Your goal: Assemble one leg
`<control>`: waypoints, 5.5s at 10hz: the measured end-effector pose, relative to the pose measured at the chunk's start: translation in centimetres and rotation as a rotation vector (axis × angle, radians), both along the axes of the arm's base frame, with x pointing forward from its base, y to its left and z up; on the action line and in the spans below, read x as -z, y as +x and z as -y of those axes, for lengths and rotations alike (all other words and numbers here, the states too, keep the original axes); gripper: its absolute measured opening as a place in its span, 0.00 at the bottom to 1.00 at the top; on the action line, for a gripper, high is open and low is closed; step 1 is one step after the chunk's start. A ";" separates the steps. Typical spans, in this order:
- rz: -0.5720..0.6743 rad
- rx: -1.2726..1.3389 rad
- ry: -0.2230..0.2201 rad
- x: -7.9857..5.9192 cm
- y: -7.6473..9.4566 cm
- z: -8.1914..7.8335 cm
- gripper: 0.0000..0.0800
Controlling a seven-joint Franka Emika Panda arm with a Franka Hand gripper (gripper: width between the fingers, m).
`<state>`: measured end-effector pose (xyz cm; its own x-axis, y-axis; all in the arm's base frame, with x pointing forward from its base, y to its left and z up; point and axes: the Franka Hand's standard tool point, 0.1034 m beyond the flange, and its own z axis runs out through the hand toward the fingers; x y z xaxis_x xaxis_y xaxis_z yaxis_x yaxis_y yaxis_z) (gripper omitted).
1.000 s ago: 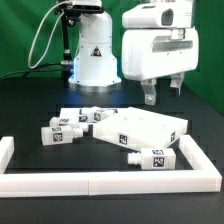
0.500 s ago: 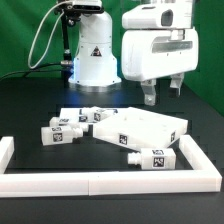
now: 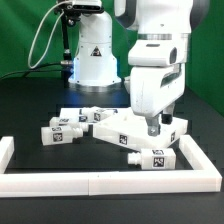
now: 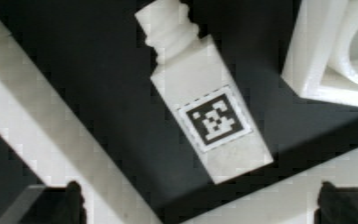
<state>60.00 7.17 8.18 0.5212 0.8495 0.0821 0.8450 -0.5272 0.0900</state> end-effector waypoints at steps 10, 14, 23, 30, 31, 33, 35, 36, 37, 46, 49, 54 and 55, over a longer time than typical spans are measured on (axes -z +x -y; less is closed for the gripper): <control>-0.043 0.037 0.019 5.5 -0.2 -1.6 0.81; -0.037 0.038 0.025 6.8 -0.3 -1.3 0.81; -0.018 -0.112 -0.015 4.9 0.3 6.5 0.36; -0.051 -0.099 -0.036 6.9 -2.3 17.3 0.36; -0.051 -0.092 -0.035 6.9 -2.3 17.2 0.36; -0.045 -0.093 -0.035 6.9 -2.3 17.1 0.42; -0.046 -0.093 -0.035 7.0 -2.3 17.1 0.65; -0.046 -0.093 -0.035 7.0 -2.3 17.1 0.65; -0.049 -0.047 -0.032 6.4 -2.0 16.6 0.78; -0.030 0.119 -0.008 2.1 -5.4 5.8 0.81; -0.089 0.141 -0.006 4.6 -8.5 4.5 0.81; -0.107 0.147 0.000 7.1 -8.5 4.0 0.81; -0.114 0.149 0.000 7.4 -8.7 3.6 0.81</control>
Offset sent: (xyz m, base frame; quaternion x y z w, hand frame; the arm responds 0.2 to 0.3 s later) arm 0.0018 0.0034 -0.0273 0.0375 -0.0304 0.0339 0.9983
